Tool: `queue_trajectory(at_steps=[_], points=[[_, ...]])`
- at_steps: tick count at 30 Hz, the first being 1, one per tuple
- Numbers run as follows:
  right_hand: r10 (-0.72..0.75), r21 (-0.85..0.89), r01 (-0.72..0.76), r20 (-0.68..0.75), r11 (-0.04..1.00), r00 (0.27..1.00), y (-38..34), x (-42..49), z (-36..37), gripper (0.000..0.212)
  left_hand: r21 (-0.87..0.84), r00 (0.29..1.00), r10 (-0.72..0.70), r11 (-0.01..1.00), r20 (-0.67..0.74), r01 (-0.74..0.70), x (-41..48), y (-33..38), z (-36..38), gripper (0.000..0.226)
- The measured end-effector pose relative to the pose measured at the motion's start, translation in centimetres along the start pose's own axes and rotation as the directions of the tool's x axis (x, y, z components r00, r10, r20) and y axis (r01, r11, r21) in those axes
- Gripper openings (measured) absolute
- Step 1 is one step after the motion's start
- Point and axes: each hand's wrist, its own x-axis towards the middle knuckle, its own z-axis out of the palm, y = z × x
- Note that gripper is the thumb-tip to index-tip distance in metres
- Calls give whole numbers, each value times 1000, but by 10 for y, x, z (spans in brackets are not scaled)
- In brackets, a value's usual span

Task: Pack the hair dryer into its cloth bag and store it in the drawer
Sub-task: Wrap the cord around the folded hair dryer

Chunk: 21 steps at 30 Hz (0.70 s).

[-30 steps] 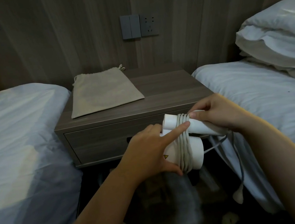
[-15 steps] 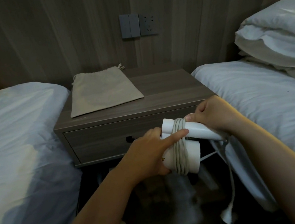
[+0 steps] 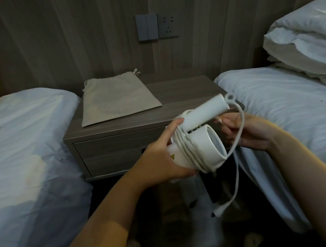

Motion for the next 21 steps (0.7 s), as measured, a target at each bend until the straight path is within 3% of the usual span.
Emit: queue_trajectory(at_steps=[3, 6, 9, 14, 18, 21], points=[[-87, -149, 64, -153, 987, 984, 2, 6, 16, 12, -241, 998, -39, 970, -46, 27, 3, 3, 1, 97], [-221, -410, 109, -237, 906, 946, 10, 9, 31, 34, -426, 992, -79, 904, -94, 31, 6, 6, 1, 83], [-303, -606, 119, -211, 786, 929, 7, 6, 49, 41, -523, 984, -124, 851, -124, 42, 8, 8, -1, 75], [-325, -803, 10, -231, 597, 917, -2, 2, 62, 35, -518, 923, -272, 850, -271, 98, 11, 4, -9, 55], [-323, -920, -93, -227, 381, 919, -5, -1, 74, 29, -431, 875, -335, 887, -351, 166, 13, 3, -12, 65], [-282, -947, -133, -218, 291, 934, -5, -3, 81, 18, -358, 855, -341, 912, -392, 200, 13, 1, -11, 82]])
